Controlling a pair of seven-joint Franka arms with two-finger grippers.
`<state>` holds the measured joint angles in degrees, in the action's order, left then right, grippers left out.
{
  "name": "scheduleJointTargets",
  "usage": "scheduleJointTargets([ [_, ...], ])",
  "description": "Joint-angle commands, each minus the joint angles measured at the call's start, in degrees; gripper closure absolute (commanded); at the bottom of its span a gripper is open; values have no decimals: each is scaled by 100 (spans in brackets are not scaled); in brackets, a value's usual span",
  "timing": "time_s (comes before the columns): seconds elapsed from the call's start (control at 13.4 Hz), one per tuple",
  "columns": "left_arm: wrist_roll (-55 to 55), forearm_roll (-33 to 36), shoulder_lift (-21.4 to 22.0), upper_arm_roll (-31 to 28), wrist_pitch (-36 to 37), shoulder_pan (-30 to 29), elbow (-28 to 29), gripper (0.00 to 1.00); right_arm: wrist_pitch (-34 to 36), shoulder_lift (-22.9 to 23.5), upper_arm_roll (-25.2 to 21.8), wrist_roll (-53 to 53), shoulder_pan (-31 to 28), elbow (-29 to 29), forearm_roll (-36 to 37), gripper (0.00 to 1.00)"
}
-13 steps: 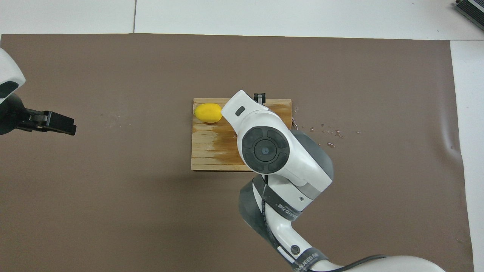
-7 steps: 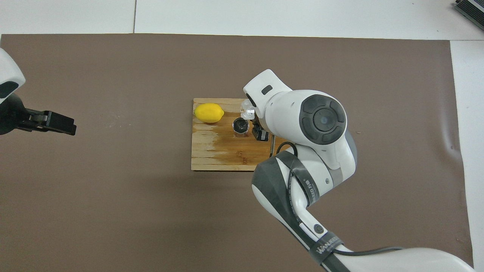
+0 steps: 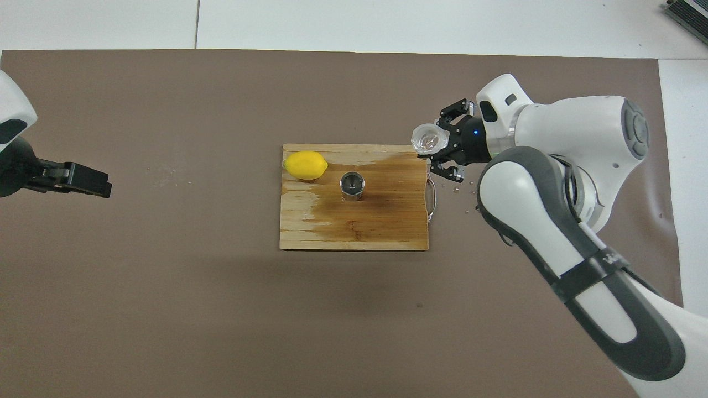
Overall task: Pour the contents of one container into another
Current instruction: 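Carry the white cup with the right gripper back off the board, then lower the white cup onto the table and open the right gripper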
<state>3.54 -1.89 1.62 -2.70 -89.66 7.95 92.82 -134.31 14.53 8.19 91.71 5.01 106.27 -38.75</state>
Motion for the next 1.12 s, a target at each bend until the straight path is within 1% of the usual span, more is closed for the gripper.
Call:
scheduleJointTargets([
  [0.0, -12, 102, 163, -11, 1, 14, 175, 0, 351, -257, 78, 1038, -604, 595, -736, 100],
  [0.07, -12, 102, 172, -2, -7, 14, 175, 0, 562, -249, 78, 1390, -833, 657, -904, 100],
  [0.22, -12, 102, 163, -11, -8, 14, 175, 0, 914, -205, 78, 1962, -1307, 772, -923, 100],
  [0.37, -12, 102, 163, -2, -8, 14, 175, 0, 1195, -161, 78, 2254, -1651, 851, -923, 100],
  [0.6, -12, 102, 172, -11, -8, 14, 175, 0, 1530, 260, 78, 3070, -2143, 921, -932, 100],
  [0.74, -12, 102, 172, -11, -8, 14, 175, 0, 1531, 559, 78, 3571, -2276, 930, -1063, 100],
  [0.82, -12, 102, 172, -11, 1, 14, 175, 0, 1496, 621, 78, 3800, -2285, 948, -1186, 100],
  [0.97, -12, 102, 172, -2, -8, 14, 175, 0, 1469, 648, 78, 3890, -2277, 1036, -1292, 100],
  [1.04, -12, 102, 163, -11, -8, 14, 175, 0, 1461, 648, 78, 3890, -2276, 1036, -1293, 57],
])
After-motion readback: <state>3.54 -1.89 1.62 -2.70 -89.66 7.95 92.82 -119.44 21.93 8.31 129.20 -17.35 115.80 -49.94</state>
